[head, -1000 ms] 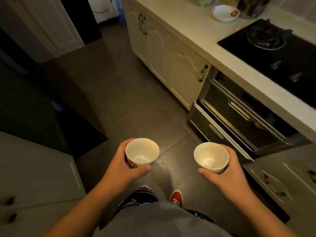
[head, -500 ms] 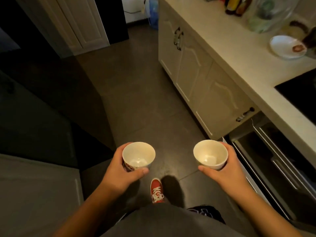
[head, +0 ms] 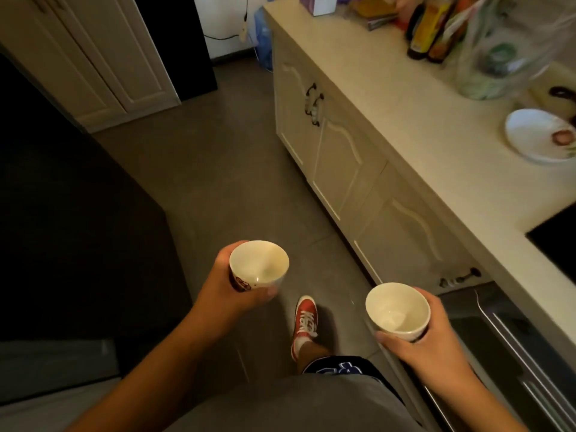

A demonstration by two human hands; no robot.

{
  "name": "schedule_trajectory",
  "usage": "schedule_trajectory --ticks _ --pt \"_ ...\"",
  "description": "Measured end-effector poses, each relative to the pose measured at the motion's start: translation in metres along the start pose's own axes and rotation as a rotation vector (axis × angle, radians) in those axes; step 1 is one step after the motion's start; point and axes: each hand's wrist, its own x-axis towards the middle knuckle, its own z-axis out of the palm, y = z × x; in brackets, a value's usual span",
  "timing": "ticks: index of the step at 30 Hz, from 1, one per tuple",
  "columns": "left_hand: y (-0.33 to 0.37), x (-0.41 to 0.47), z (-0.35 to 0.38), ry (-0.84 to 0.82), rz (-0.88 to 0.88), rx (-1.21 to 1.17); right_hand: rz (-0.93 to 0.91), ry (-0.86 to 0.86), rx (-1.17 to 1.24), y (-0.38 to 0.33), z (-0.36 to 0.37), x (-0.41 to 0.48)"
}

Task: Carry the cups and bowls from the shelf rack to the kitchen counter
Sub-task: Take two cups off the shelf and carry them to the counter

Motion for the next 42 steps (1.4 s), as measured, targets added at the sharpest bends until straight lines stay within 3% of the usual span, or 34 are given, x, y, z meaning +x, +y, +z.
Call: schedule_trajectory --ticks 10,20,26,31,42 --pt "0.05 0.111 -0.031 0.155 -0.059 0.025 -0.124 -0.188 -0.001 -0.082 0.04 0.193" --pt "0.038 0.218 -0.098 0.26 -0.147 0.018 -0.241 -0.297 -0.03 -0.16 0.14 0.357" --pt "0.056 0.333 -0.142 0.184 -0.156 0.0 -0.177 -0.236 -0.022 -0.196 0.16 0.424" --pt "0.095 0.429 -0.16 -0.002 -0.114 0.041 -0.09 -0.122 0.003 -0.215 0.152 0.458" --pt "0.15 0.612 -0.097 -0.236 -0.045 0.095 -0.02 0.164 0.075 -0.222 0.102 0.554"
